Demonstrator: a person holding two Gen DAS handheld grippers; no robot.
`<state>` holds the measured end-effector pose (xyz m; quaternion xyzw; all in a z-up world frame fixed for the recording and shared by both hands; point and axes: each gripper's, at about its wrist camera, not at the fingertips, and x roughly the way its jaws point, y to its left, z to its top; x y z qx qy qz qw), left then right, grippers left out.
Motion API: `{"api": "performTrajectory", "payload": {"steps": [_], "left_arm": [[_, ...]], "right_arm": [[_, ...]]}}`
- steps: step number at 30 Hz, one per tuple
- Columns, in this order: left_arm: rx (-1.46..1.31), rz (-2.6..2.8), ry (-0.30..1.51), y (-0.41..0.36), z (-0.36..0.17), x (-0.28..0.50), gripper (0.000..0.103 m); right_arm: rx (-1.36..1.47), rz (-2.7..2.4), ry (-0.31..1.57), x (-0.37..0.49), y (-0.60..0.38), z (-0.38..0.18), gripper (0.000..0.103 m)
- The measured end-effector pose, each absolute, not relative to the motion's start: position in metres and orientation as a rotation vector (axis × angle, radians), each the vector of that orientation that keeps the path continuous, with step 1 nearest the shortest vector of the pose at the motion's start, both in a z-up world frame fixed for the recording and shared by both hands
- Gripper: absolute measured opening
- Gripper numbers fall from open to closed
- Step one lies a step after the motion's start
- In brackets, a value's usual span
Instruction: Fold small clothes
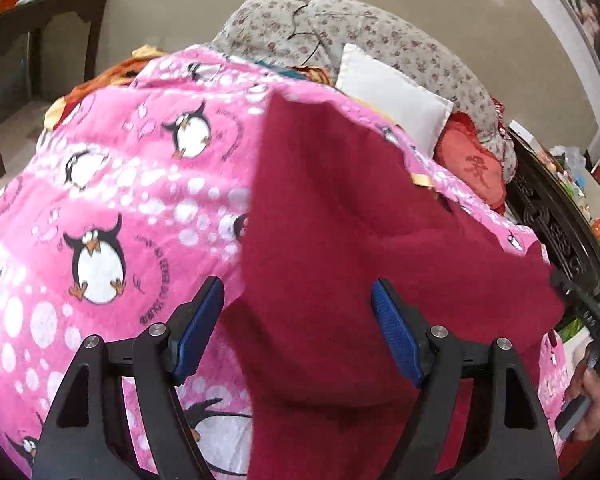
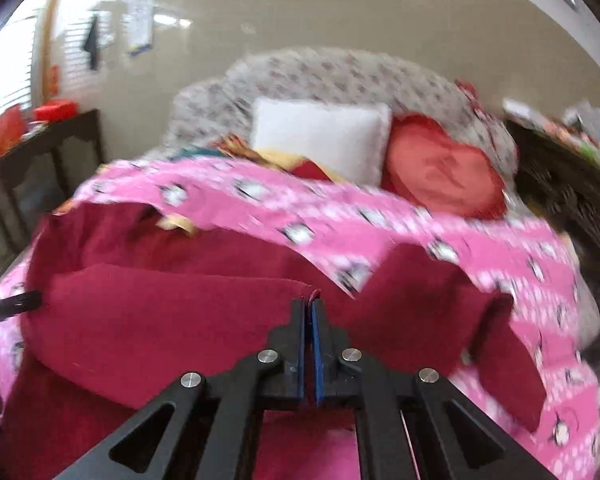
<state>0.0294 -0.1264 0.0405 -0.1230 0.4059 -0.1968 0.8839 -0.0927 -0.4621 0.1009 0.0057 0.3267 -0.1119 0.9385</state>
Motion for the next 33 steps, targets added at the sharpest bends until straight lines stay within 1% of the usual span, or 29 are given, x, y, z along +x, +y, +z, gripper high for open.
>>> {"api": "performTrajectory", "payload": {"steps": [1, 3, 4, 5, 7, 8, 9, 11, 14, 18, 21, 22, 23, 24, 25, 26, 29, 33], "left_arm": [[-0.262, -0.408, 0.845, -0.124, 0.041, 0.029, 0.077], [-0.265, -0.393, 0.837, -0.119, 0.040, 0.027, 0.077], [-0.264, -0.387, 0.831, -0.117, 0.040, 0.026, 0.077], [-0.262, -0.380, 0.821, -0.114, 0.039, 0.025, 0.077], [-0.259, -0.373, 0.815, -0.113, 0.038, 0.023, 0.077], [-0.261, -0.373, 0.814, -0.112, 0.037, 0.022, 0.077], [-0.266, -0.373, 0.811, -0.111, 0.035, 0.021, 0.077], [-0.270, -0.381, 0.803, -0.110, 0.034, 0.019, 0.077], [-0.272, -0.424, 0.801, -0.105, 0.033, 0.017, 0.077], [-0.343, -0.494, 0.802, -0.090, 0.030, 0.018, 0.077], [-0.382, -0.530, 0.812, -0.082, 0.028, 0.023, 0.077], [-0.382, -0.530, 0.812, -0.082, 0.028, 0.024, 0.077], [-0.378, -0.533, 0.812, -0.082, 0.029, 0.024, 0.077], [-0.374, -0.534, 0.808, -0.082, 0.030, 0.023, 0.077], [-0.372, -0.532, 0.805, -0.082, 0.031, 0.023, 0.077], [-0.370, -0.528, 0.802, -0.082, 0.033, 0.022, 0.077], [-0.371, -0.506, 0.777, -0.077, 0.036, 0.020, 0.077], [-0.389, -0.464, 0.747, -0.067, 0.038, 0.019, 0.077]], "right_arm": [[0.015, -0.240, 0.696, -0.090, -0.467, 0.094, 0.004], [0.033, -0.220, 0.750, -0.085, -0.470, 0.088, 0.010], [0.041, -0.224, 0.736, -0.087, -0.469, 0.092, 0.019], [0.049, -0.224, 0.695, -0.091, -0.465, 0.100, 0.035], [0.074, -0.162, 0.580, -0.096, -0.445, 0.123, 0.055], [0.082, -0.105, 0.544, -0.093, -0.433, 0.132, 0.057], [0.086, 0.008, 0.527, -0.084, -0.412, 0.139, 0.057], [0.097, 0.194, 0.555, -0.062, -0.379, 0.142, 0.057], [0.082, 0.430, 0.619, -0.011, -0.316, 0.131, 0.057], [-0.057, 0.513, 0.663, 0.032, -0.257, 0.110, 0.056], [-0.131, 0.494, 0.716, 0.065, -0.240, 0.085, 0.055], [-0.134, 0.502, 0.733, 0.073, -0.243, 0.079, 0.046], [-0.134, 0.518, 0.751, 0.078, -0.244, 0.073, 0.033], [-0.136, 0.528, 0.762, 0.080, -0.245, 0.071, 0.025], [-0.150, 0.533, 0.758, 0.078, -0.242, 0.074, 0.007], [-0.164, 0.543, 0.750, 0.077, -0.241, 0.077, 0.004], [-0.203, 0.523, 0.697, 0.067, -0.236, 0.095, 0.004], [-0.251, 0.371, 0.576, 0.066, -0.231, 0.114, 0.003]]}}
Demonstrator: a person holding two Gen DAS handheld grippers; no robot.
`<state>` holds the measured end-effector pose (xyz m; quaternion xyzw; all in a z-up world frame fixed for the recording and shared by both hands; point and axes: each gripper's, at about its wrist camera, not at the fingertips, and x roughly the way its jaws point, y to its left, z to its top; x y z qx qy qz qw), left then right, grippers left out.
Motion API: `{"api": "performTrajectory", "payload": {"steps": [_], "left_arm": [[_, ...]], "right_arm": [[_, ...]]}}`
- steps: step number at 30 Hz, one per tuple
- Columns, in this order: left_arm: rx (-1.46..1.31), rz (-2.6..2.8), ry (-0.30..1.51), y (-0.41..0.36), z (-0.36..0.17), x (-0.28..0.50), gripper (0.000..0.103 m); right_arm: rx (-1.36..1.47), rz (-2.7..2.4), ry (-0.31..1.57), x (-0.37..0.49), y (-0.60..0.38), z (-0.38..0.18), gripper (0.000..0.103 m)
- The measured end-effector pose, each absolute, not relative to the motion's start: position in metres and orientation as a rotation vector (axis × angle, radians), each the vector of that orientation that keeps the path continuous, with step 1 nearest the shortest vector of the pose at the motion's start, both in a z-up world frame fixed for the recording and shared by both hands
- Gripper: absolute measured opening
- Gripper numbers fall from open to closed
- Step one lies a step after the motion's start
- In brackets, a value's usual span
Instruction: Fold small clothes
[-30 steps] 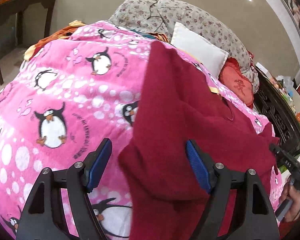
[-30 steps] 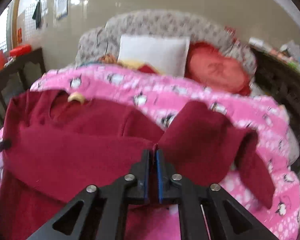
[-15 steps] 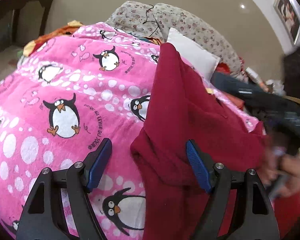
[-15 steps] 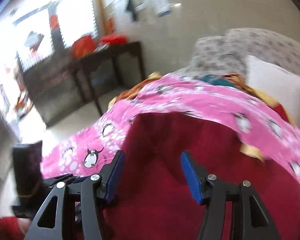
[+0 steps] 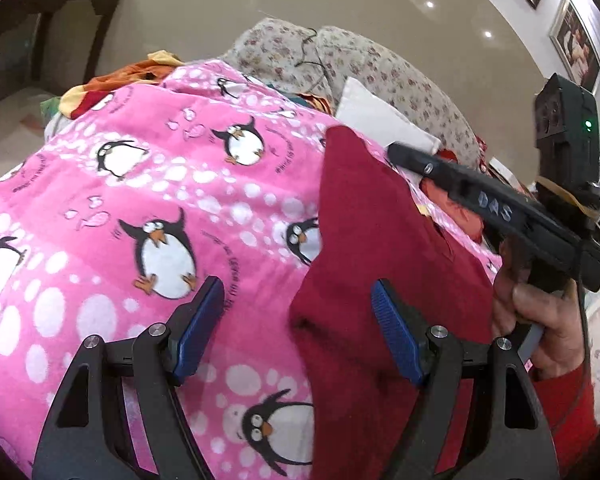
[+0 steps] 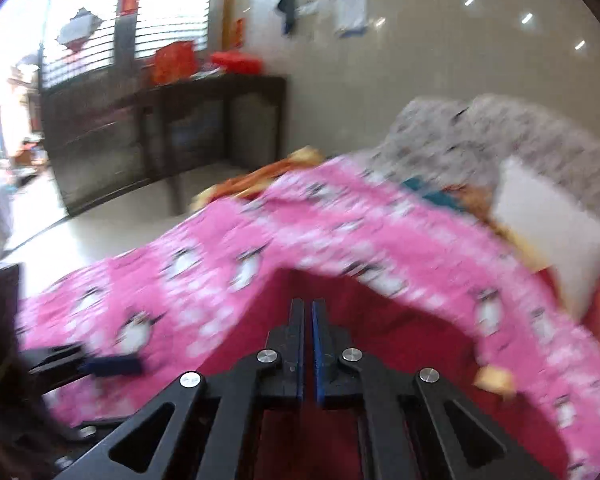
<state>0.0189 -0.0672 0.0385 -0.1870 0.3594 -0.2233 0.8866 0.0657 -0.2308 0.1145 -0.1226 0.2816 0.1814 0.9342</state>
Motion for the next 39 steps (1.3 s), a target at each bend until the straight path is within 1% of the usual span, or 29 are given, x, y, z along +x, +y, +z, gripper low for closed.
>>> {"api": "performTrajectory", "payload": {"steps": [3, 6, 7, 8, 9, 10, 11, 15, 16, 17, 20, 22, 24, 26, 30, 33, 34, 35, 36, 37, 39], "left_arm": [[-0.382, -0.459, 0.755, -0.068, 0.036, 0.021, 0.077], [-0.375, -0.459, 0.750, -0.068, 0.036, 0.020, 0.077], [-0.377, -0.460, 0.749, -0.069, 0.037, 0.020, 0.077], [-0.378, -0.459, 0.748, -0.068, 0.037, 0.020, 0.077], [-0.378, -0.458, 0.748, -0.068, 0.036, 0.019, 0.077], [-0.376, -0.456, 0.750, -0.068, 0.036, 0.019, 0.077], [-0.373, -0.454, 0.753, -0.069, 0.035, 0.020, 0.077], [-0.354, -0.447, 0.753, -0.072, 0.035, 0.020, 0.077], [-0.353, -0.447, 0.753, -0.073, 0.034, 0.021, 0.077], [-0.353, -0.447, 0.754, -0.072, 0.034, 0.021, 0.077], [-0.353, -0.446, 0.752, -0.072, 0.034, 0.021, 0.077], [-0.354, -0.447, 0.747, -0.072, 0.034, 0.021, 0.077], [-0.357, -0.445, 0.745, -0.071, 0.034, 0.022, 0.077], [-0.362, -0.444, 0.744, -0.071, 0.033, 0.022, 0.077], [-0.361, -0.447, 0.730, -0.071, 0.034, 0.020, 0.077], [-0.360, -0.452, 0.703, -0.071, 0.038, 0.016, 0.077], [-0.357, -0.458, 0.688, -0.072, 0.041, 0.014, 0.077], [-0.354, -0.466, 0.674, -0.073, 0.043, 0.012, 0.077], [-0.349, -0.476, 0.658, -0.075, 0.045, 0.009, 0.077], [-0.343, -0.485, 0.641, -0.077, 0.048, 0.007, 0.077], [-0.327, -0.497, 0.623, -0.085, 0.053, 0.004, 0.077]], "right_arm": [[-0.177, 0.354, 0.621, 0.087, -0.234, 0.111, 0.003], [-0.077, 0.454, 0.668, 0.086, -0.244, 0.109, 0.004], [-0.082, 0.463, 0.671, 0.080, -0.246, 0.109, 0.009], [-0.119, 0.456, 0.672, 0.071, -0.249, 0.108, 0.023], [-0.167, 0.450, 0.671, 0.061, -0.251, 0.106, 0.033], [-0.206, 0.455, 0.674, 0.053, -0.253, 0.103, 0.046], [-0.227, 0.466, 0.684, 0.045, -0.256, 0.099, 0.047], [-0.276, 0.492, 0.762, 0.038, -0.261, 0.070, 0.046], [-0.281, 0.500, 0.771, 0.037, -0.262, 0.063, 0.031], [-0.284, 0.500, 0.774, 0.037, -0.262, 0.059, 0.009], [-0.274, 0.459, 0.764, 0.036, -0.269, 0.062, 0.006], [-0.251, 0.410, 0.677, 0.032, -0.278, 0.080, 0.004], [-0.214, 0.350, 0.599, 0.031, -0.290, 0.094, 0.004], [-0.170, 0.327, 0.620, 0.045, -0.294, 0.089, 0.004], [-0.199, 0.284, 0.689, 0.059, -0.290, 0.070, 0.007], [-0.148, 0.301, 0.673, 0.029, -0.311, 0.096, 0.017], [-0.159, 0.267, 0.647, 0.014, -0.322, 0.106, 0.025], [-0.173, 0.225, 0.628, 0.002, -0.332, 0.113, 0.035], [-0.188, 0.154, 0.609, -0.015, -0.352, 0.122, 0.041], [-0.192, 0.090, 0.597, -0.030, -0.373, 0.128, 0.049], [-0.182, -0.025, 0.591, -0.055, -0.414, 0.132, 0.051]]}}
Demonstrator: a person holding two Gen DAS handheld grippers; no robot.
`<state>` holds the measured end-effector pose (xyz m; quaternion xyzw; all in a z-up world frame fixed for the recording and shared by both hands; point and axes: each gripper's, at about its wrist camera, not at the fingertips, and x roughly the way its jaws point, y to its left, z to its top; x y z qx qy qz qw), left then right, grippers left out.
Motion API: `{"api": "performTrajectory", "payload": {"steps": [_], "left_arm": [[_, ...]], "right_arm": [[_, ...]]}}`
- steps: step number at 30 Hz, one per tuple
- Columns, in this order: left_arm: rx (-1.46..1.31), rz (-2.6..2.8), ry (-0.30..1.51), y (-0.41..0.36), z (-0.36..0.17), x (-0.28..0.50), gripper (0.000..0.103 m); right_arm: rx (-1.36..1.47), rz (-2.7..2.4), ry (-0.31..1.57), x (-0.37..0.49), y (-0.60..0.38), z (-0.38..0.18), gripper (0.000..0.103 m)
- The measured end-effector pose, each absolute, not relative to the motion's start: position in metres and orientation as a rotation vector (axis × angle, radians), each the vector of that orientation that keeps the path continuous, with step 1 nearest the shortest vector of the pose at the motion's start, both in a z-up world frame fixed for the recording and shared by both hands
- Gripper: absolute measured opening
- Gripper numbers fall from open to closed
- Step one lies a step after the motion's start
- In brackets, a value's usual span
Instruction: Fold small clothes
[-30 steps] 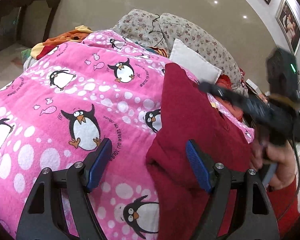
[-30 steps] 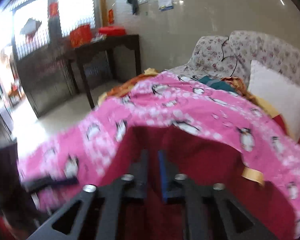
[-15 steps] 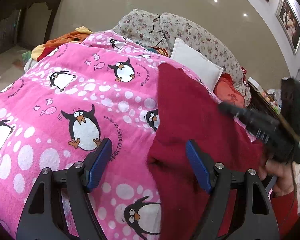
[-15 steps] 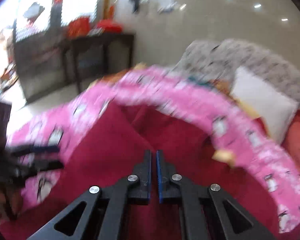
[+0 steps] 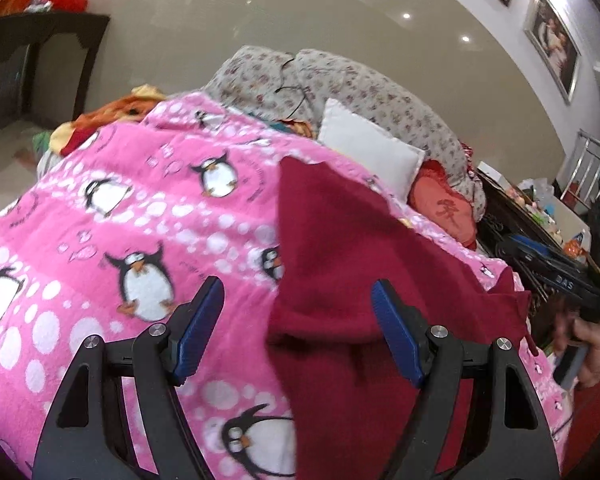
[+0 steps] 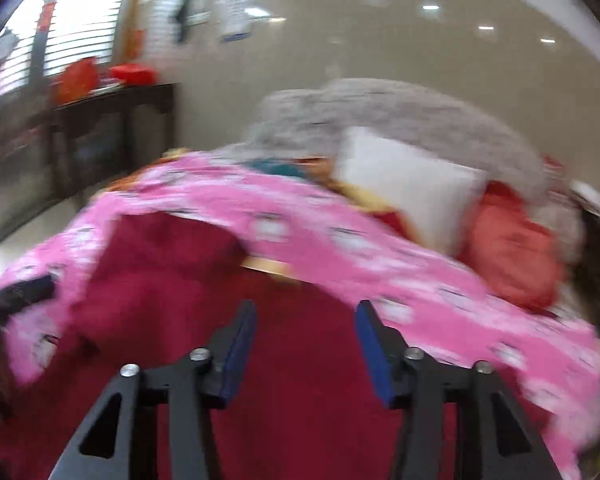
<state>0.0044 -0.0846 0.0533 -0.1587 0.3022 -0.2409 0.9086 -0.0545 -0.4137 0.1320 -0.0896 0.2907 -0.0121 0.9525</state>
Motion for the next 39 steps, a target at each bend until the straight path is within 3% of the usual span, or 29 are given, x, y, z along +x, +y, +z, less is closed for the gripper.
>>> {"api": "performTrajectory", "payload": {"steps": [8, 9, 11, 13, 15, 22, 24, 26, 28, 39], "left_arm": [[-0.257, -0.600, 0.695, -0.146, 0.055, 0.007, 0.077], [-0.239, -0.582, 0.720, -0.150, 0.050, 0.010, 0.077], [-0.242, -0.561, 0.749, -0.150, 0.043, 0.016, 0.077], [-0.265, -0.561, 0.759, -0.148, 0.039, 0.019, 0.077], [-0.247, -0.558, 0.747, -0.151, 0.038, 0.017, 0.077], [-0.206, -0.560, 0.744, -0.157, 0.032, 0.012, 0.077], [-0.228, -0.573, 0.738, -0.153, 0.032, 0.012, 0.077], [-0.242, -0.580, 0.734, -0.150, 0.032, 0.011, 0.077], [-0.238, -0.578, 0.731, -0.150, 0.032, 0.011, 0.077], [-0.224, -0.571, 0.734, -0.152, 0.033, 0.010, 0.077]], "right_arm": [[0.078, -0.085, 0.739, -0.073, -0.510, 0.087, 0.050], [0.096, -0.041, 0.746, -0.071, -0.509, 0.082, 0.046], [0.037, -0.027, 0.744, -0.071, -0.498, 0.079, 0.013], [-0.066, -0.054, 0.716, -0.075, -0.488, 0.086, 0.008], [0.005, -0.040, 0.665, -0.078, -0.496, 0.097, 0.008], [0.041, -0.098, 0.702, -0.062, -0.516, 0.079, 0.008], [0.091, -0.091, 0.709, -0.075, -0.528, 0.083, 0.016], [0.169, -0.082, 0.645, -0.097, -0.543, 0.095, 0.038], [0.248, -0.139, 0.574, -0.135, -0.566, 0.105, 0.048], [0.831, -0.190, 0.586, -0.205, -0.668, 0.046, 0.049]]}}
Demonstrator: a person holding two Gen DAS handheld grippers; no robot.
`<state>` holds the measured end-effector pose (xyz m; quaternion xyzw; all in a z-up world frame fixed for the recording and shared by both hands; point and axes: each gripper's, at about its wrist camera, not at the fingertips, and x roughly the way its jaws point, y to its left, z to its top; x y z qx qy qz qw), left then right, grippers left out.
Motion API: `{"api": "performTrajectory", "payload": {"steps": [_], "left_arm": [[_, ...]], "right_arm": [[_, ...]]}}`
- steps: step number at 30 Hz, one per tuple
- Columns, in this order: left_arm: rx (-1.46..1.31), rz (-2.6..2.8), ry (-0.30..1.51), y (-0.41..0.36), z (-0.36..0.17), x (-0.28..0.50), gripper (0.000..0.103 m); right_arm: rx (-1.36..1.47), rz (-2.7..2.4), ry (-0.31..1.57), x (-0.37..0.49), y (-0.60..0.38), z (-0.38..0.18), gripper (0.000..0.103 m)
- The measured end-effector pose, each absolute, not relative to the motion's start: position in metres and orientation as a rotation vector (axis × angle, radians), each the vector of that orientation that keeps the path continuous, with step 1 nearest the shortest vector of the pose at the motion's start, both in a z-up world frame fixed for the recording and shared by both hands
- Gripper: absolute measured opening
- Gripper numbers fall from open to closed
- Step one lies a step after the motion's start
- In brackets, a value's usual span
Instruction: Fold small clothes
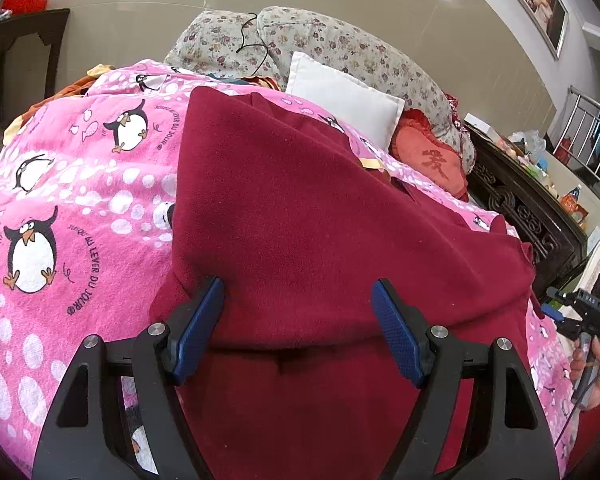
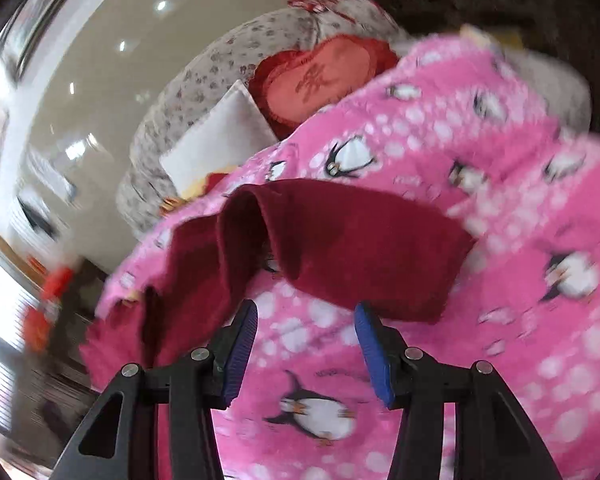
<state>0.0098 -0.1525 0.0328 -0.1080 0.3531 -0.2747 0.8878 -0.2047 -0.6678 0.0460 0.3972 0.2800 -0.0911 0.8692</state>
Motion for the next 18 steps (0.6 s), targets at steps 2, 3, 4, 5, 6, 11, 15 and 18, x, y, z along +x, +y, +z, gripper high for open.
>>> {"api": "performTrajectory", "payload": {"steps": [2, 3, 4, 5, 6, 11, 15, 18], "left_arm": [[-0.224, -0.571, 0.734, -0.152, 0.033, 0.010, 0.077], [-0.224, -0.570, 0.735, -0.153, 0.033, 0.009, 0.077], [-0.223, -0.570, 0.735, -0.153, 0.032, 0.009, 0.077], [-0.222, -0.570, 0.735, -0.153, 0.032, 0.009, 0.077], [-0.222, -0.570, 0.735, -0.153, 0.032, 0.009, 0.077], [-0.222, -0.571, 0.737, -0.154, 0.032, 0.009, 0.078], [-0.229, -0.575, 0.733, -0.154, 0.032, 0.009, 0.078], [-0.235, -0.578, 0.735, -0.155, 0.030, 0.011, 0.078]], "right_arm": [[0.973, -0.102, 0.532, -0.203, -0.671, 0.039, 0.050], [1.067, -0.068, 0.506, -0.202, -0.672, 0.032, 0.051], [1.120, -0.072, 0.495, -0.201, -0.672, 0.027, 0.054], [1.174, -0.103, 0.486, -0.200, -0.676, 0.018, 0.056], [1.206, -0.138, 0.478, -0.198, -0.678, 0.012, 0.056], [1.390, -0.146, 0.415, -0.195, -0.694, 0.000, 0.071], [1.384, -0.163, 0.407, -0.205, -0.690, 0.006, 0.067], [1.319, -0.241, 0.359, -0.226, -0.701, 0.010, 0.067]]}}
